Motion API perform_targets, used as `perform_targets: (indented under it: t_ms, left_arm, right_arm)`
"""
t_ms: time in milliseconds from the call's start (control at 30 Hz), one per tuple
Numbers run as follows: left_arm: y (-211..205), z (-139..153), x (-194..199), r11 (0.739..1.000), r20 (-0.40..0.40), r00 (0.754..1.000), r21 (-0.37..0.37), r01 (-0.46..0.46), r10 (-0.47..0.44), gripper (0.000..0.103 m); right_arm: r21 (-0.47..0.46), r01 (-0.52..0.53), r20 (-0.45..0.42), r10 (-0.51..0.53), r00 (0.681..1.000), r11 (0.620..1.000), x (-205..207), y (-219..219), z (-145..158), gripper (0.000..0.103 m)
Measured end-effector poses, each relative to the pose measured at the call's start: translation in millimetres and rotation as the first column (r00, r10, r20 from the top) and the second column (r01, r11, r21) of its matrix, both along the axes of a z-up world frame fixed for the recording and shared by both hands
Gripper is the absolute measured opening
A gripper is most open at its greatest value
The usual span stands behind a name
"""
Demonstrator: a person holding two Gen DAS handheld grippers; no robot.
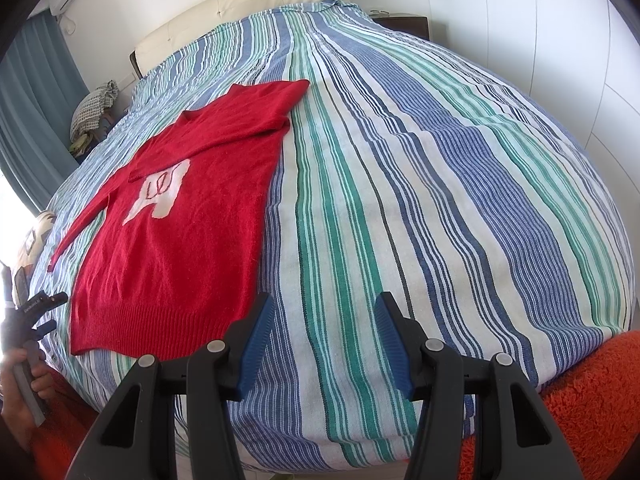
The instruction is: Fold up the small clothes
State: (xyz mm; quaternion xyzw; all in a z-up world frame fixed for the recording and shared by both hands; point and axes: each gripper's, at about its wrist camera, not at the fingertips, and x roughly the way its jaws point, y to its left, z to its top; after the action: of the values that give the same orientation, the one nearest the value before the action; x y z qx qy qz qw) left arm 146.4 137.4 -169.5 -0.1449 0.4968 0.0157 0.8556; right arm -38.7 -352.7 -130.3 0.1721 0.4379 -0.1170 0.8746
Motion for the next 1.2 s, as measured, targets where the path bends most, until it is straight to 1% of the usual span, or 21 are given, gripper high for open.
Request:
perform_targets:
  t_ms: [67, 133, 200, 333, 467, 633, 1000, 1200]
  left_arm:
    - [12, 13, 3, 0.999, 0.035, 0.999, -0.043, -0.010, 0.012, 0.102]
    - [30, 25, 9, 0.996, 0.065, 0.997, -0.079, -0.044, 0.049, 0.102]
    - [47, 33, 17, 0.992, 0.078, 0.993, -0.103, -0.078, 0.086, 0.102]
    - [69, 38, 33, 0.992, 0.070, 0.992, -0.082, -0.098, 0.103, 0.102]
    - [83, 34, 44, 0.992, 0.044, 0.994, -0.079, -0.097, 0.101, 0.102]
    - [100, 26, 51, 0.986, 0.009, 0.990, -0.098, -0.138, 0.139, 0.102]
    - [108, 12, 51, 0.982, -0.044, 0.987, -0.099, -0.161, 0.158, 0.102]
    - [110, 9, 55, 0.981, -0.053, 0.986, -0.099, -0.164, 0.160, 0.102]
  right_arm:
    - [-0.001, 0.001, 0.001, -0.001, 1.000, 1.000, 0, 0, 0, 0.052]
    - [0.000, -0.001, -0.001, 0.001, 1.000, 1.000, 0, 0, 0, 0.052]
    - [0.003, -0.001, -0.002, 0.001, 1.000, 1.000, 1, 0, -1, 0.052]
    - [0.004, -0.003, 0.001, 0.003, 1.000, 1.000, 3, 0, -2, 0.052]
    - [-0.002, -0.012, -0.005, 0.012, 1.000, 1.000, 5, 4, -4, 0.052]
    - [-0.004, -0.011, -0.005, 0.011, 1.000, 1.000, 6, 5, -5, 0.052]
    - [-0.006, -0.018, -0.008, 0.018, 1.000, 1.000, 7, 6, -7, 0.052]
    - [-0.005, -0.019, -0.010, 0.019, 1.000, 1.000, 8, 6, -8, 0.052]
